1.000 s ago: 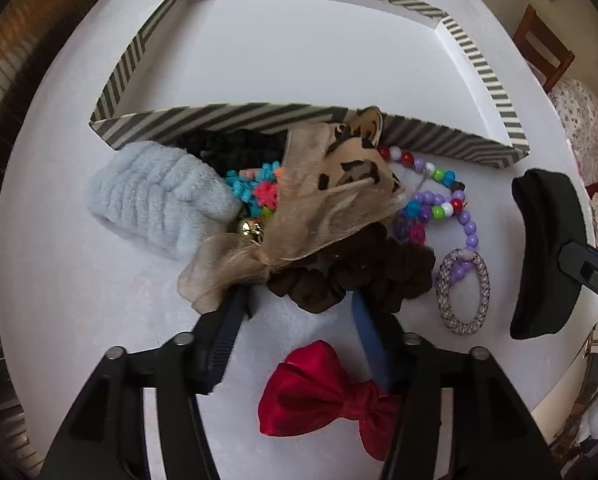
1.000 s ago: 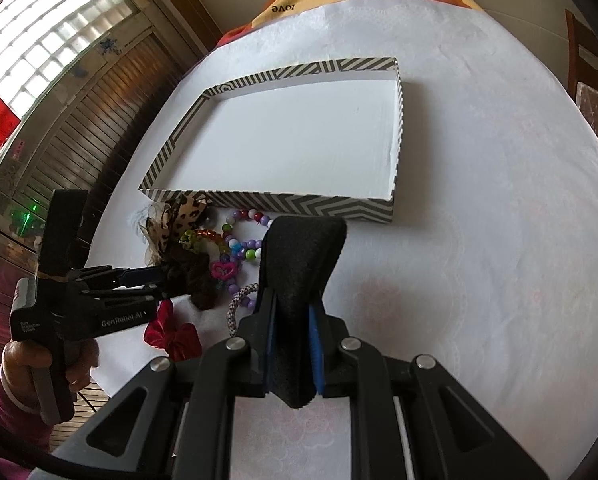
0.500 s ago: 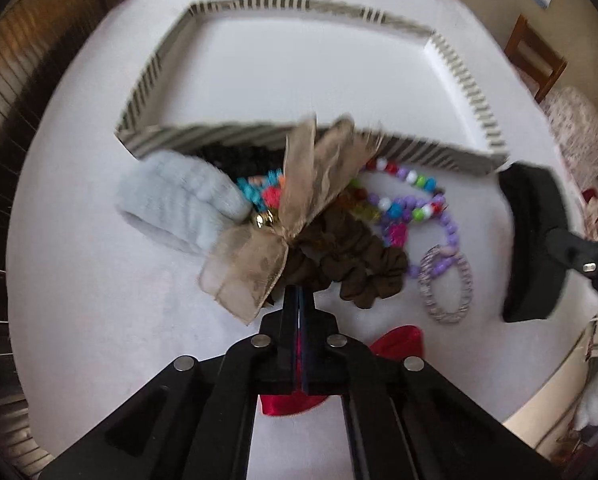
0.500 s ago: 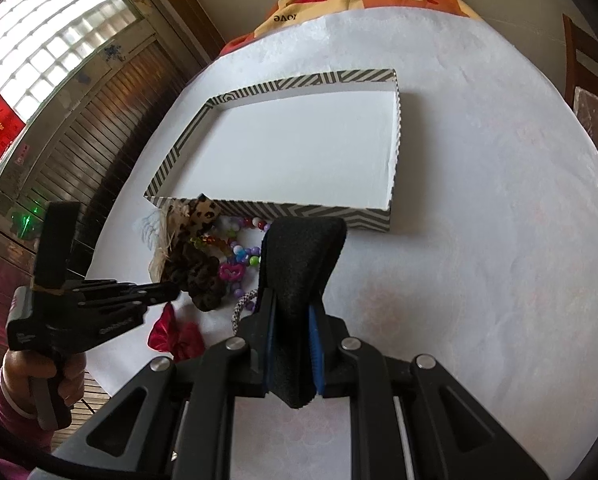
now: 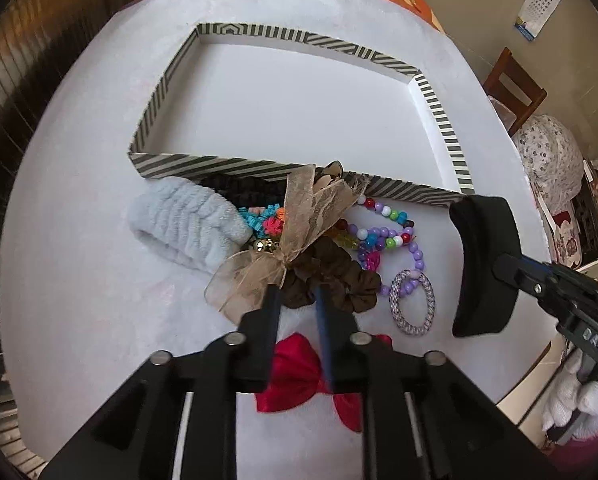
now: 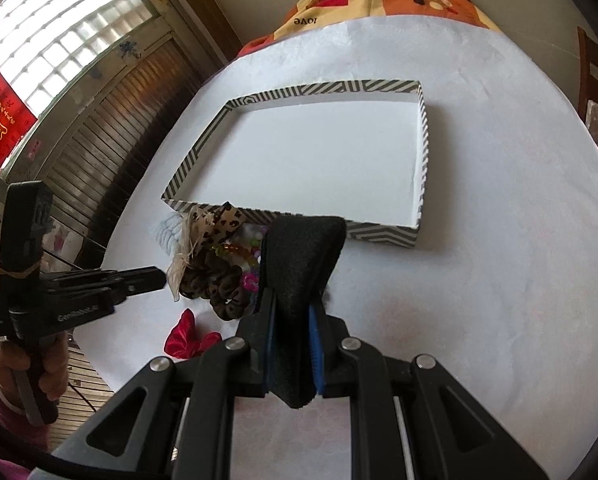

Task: Organize jewelry
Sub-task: 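Grasp the tan bow and brown scrunchies with the left tool while the right tool holds the black clip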

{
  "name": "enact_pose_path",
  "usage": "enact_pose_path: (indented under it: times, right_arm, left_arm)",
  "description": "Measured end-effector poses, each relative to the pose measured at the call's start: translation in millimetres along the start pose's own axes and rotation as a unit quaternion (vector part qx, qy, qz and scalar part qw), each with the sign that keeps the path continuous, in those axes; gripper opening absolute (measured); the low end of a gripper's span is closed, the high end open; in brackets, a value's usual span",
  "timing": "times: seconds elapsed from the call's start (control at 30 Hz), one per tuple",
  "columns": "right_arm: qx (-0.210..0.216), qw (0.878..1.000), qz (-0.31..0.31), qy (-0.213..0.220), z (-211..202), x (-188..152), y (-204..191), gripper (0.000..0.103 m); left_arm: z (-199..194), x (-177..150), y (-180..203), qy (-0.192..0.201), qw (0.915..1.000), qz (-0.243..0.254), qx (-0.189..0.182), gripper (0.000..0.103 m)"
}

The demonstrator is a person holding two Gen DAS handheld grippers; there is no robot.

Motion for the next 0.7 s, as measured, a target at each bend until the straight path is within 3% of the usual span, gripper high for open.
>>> enact_pose_path:
  times: [0.43,0.47,0.7]
  right_arm:
    - [-0.004,1.000,0.014,-0.010,4.6,-4.4,11.9,0.015]
    - [-0.004,1.000,0.013,-0.009,4.9,-4.2,11.6,0.015]
    - [-0.002,1.000,0.009,-0.008,4.1,-1.6,6.8,0.015]
  left_arm:
    - [29.2,8.4,-18.7,-0.010,0.9999,-0.007,0.008,0.010]
    - [29.0,8.3,-20.8,-0.007,0.9999,-0.013,0.005,0.001]
    - [0.3,8.3,-17.5,0.023,0.9991,-0.028,-0.022,0.000]
Point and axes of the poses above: each gripper's, at about its wrist camera, not at the fingertips, and z roughly the way its jaws point, y to its right, x to its top, the point moved 10 cm from there along z, roughly the way its jaws point, and after that the axes turned 15 degrees about -x, right-handed, at the moved point
